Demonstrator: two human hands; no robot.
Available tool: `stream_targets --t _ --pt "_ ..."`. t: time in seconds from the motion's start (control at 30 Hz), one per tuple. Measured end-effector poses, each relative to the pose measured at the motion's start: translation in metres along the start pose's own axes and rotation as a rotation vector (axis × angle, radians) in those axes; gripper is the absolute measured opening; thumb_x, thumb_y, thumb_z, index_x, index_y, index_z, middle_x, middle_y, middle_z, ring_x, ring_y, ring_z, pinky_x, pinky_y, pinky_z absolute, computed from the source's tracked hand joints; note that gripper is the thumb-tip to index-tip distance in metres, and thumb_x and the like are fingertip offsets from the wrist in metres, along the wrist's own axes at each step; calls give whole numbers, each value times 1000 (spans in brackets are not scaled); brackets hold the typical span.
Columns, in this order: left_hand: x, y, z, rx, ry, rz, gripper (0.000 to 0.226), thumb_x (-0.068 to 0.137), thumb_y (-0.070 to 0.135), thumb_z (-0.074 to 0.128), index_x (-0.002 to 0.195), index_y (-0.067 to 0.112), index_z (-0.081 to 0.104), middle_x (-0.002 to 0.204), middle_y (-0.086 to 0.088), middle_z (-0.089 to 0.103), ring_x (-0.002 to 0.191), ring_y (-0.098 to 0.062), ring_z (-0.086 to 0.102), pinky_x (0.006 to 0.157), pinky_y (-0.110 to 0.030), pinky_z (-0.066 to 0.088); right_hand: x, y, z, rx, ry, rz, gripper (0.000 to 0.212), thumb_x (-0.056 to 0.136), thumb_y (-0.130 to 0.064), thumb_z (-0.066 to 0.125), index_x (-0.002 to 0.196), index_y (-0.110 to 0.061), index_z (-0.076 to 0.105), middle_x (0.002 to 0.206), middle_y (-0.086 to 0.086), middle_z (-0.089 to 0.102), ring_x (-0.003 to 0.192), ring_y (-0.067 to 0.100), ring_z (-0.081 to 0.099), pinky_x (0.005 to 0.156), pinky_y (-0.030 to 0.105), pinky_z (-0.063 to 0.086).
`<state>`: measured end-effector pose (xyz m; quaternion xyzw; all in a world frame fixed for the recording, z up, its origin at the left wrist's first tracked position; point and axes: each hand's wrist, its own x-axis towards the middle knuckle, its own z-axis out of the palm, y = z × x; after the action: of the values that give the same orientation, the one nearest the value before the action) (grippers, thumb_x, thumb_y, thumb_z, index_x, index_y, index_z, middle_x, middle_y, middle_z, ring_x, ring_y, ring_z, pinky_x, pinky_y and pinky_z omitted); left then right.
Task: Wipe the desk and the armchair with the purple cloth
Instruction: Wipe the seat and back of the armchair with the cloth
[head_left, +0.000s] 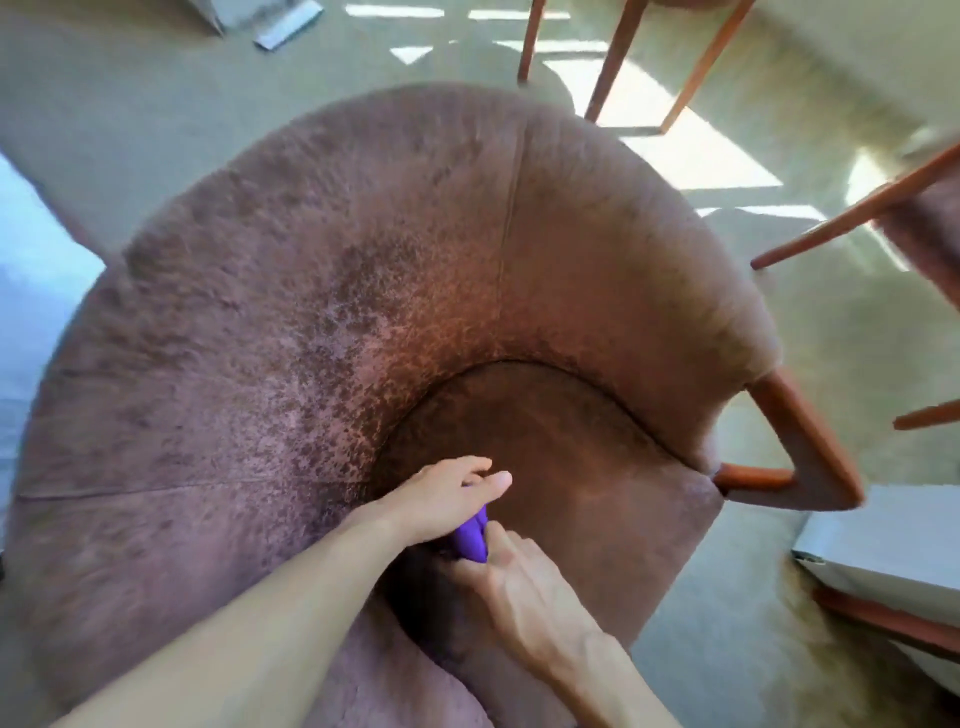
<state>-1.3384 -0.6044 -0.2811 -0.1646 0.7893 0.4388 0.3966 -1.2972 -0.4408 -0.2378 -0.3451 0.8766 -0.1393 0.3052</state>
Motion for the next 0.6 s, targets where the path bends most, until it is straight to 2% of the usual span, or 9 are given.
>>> stream_targets --t 0.03,0.1,0.17,0.3,0.33,0.4,0.43,0.5,0.6 --pt "-8 16 -7 31 -1 12 84 64 92 47 132 44 59 120 26 63 116 -3 59 103 -26 40 -8 -2 -22 -35 42 -27 44 93 -37 29 126 -36 57 96 7 48 80 33 49 66 39 39" --pt "-25 49 -21 76 -2 86 69 61 96 47 108 49 68 103 32 67 102 2 63 99 -29 47 -25 -1 -61 -65 95 -17 44 97 -34 27 132 -43 51 109 4 46 88 29 47 71 37 40" --pt "-46 85 -38 86 -3 181 56 62 92 53 93 50 70 90 27 71 89 4 65 90 -29 53 -45 1 -102 -28 163 60 41 97 -44 26 131 -47 50 116 -4 41 97 20 44 77 26 37" --pt "-101 164 -76 52 -52 403 37 73 70 67 93 39 74 87 16 75 80 1 69 74 -25 56 -90 -2 -173 57 367 227 37 88 -50 36 111 -32 57 92 -15 39 76 1 42 61 17 33" --pt "-116 186 -84 40 -74 459 33 76 64 69 95 37 74 89 14 75 80 0 70 71 -24 57 -103 -4 -190 69 418 264 26 89 -46 41 104 -30 56 92 -15 39 74 0 44 59 15 34" --pt "-147 230 -94 13 -76 548 25 81 55 71 97 36 74 92 11 76 82 -3 71 65 -22 56 -129 -9 -223 53 523 267 5 95 -26 49 91 -29 49 96 -10 35 76 7 46 60 19 40" --pt "-162 253 -96 11 -55 596 21 83 51 71 98 36 73 93 11 76 83 -3 71 64 -20 54 -142 -13 -238 52 597 271 14 95 -19 51 88 -29 45 98 -8 34 76 11 47 62 23 44" --pt "-191 301 -96 31 5 710 14 88 45 69 98 35 70 93 11 74 87 -4 69 71 -22 56 -169 -22 -270 113 720 312 21 95 -16 56 89 -31 44 101 -9 38 79 9 51 66 28 50" --pt "-239 369 -89 63 62 878 8 92 36 68 99 35 65 92 11 71 88 -5 68 79 -27 57 -213 -39 -321 237 943 366 39 88 -14 68 100 -40 42 107 -11 45 95 1 55 71 23 56"
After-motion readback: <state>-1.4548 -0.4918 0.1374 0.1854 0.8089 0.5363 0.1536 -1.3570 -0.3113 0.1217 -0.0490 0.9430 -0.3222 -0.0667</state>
